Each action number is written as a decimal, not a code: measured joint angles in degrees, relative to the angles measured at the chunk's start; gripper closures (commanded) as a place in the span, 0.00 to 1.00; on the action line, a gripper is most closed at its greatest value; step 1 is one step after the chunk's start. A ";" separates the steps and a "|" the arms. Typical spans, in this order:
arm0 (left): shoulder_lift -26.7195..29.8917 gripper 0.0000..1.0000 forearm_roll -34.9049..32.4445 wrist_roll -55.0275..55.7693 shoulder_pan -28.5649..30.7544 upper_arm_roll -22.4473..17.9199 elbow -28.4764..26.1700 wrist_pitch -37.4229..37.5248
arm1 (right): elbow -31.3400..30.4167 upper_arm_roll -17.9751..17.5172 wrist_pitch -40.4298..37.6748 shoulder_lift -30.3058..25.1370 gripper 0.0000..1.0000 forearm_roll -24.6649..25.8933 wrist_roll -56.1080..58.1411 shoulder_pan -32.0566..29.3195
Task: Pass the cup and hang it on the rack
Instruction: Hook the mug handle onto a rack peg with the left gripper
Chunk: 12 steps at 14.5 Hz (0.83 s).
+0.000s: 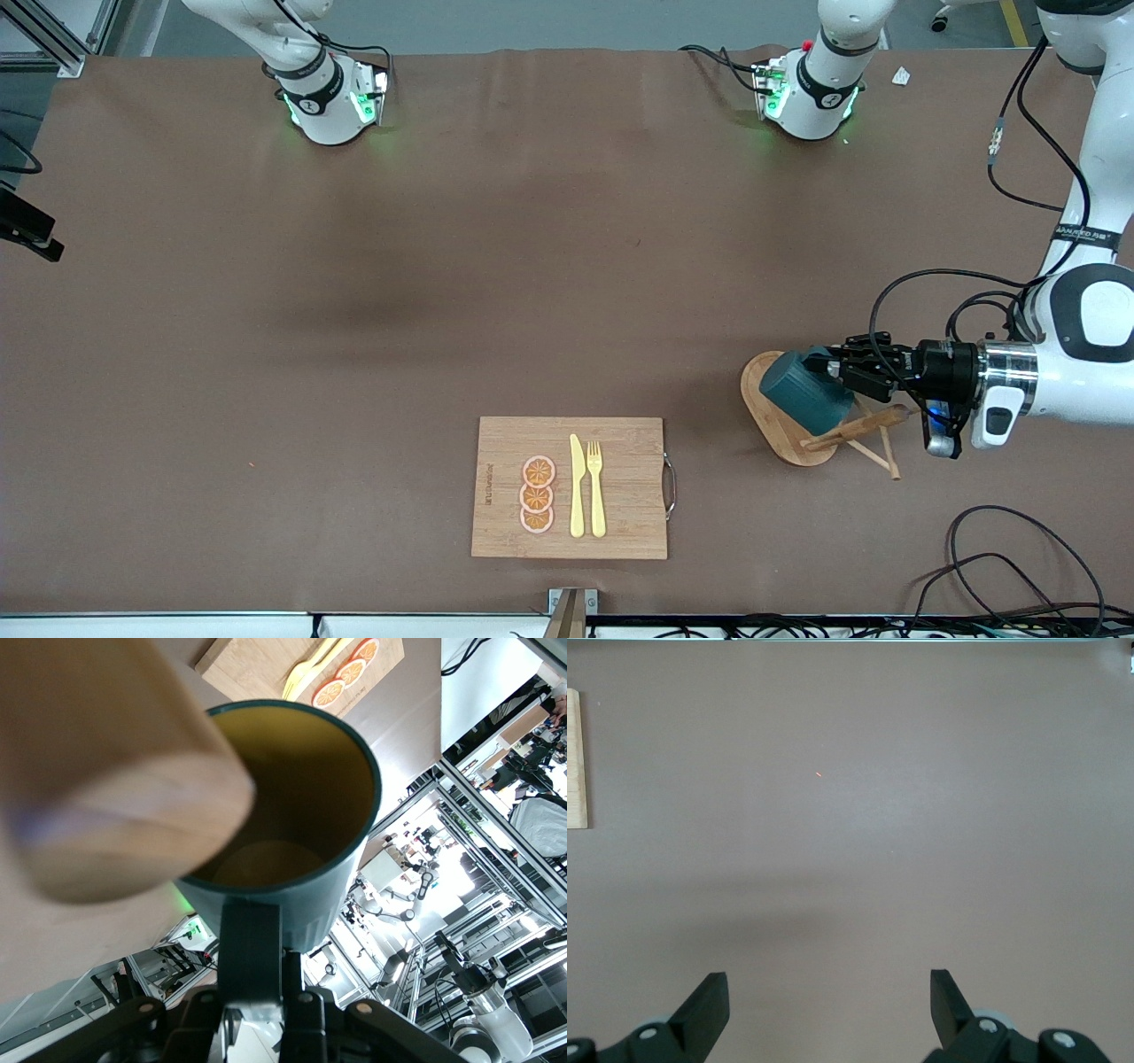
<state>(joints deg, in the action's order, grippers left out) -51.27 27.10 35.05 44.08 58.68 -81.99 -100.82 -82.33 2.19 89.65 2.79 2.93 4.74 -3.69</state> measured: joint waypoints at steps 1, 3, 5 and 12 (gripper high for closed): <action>0.00 1.00 0.00 -0.01 0.27 0.00 0.00 0.42 | 0.00 0.00 0.00 0.00 0.00 0.00 0.00 0.00; 0.00 1.00 0.00 -0.07 0.84 0.01 0.00 1.06 | 0.00 0.00 0.00 0.00 0.00 0.00 0.00 0.00; 0.01 1.00 0.00 -0.07 1.18 0.02 0.03 1.63 | 0.00 0.00 0.00 0.00 0.00 0.00 0.01 0.00; 0.47 1.00 0.61 4.58 0.93 2.58 0.23 1.70 | 0.00 -0.01 0.00 0.00 0.00 0.00 0.01 0.00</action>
<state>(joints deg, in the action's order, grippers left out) -50.80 27.71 39.63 45.02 61.26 -81.76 -99.12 -82.33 2.18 89.65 2.79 2.93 4.74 -3.69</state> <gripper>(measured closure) 0.789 0.000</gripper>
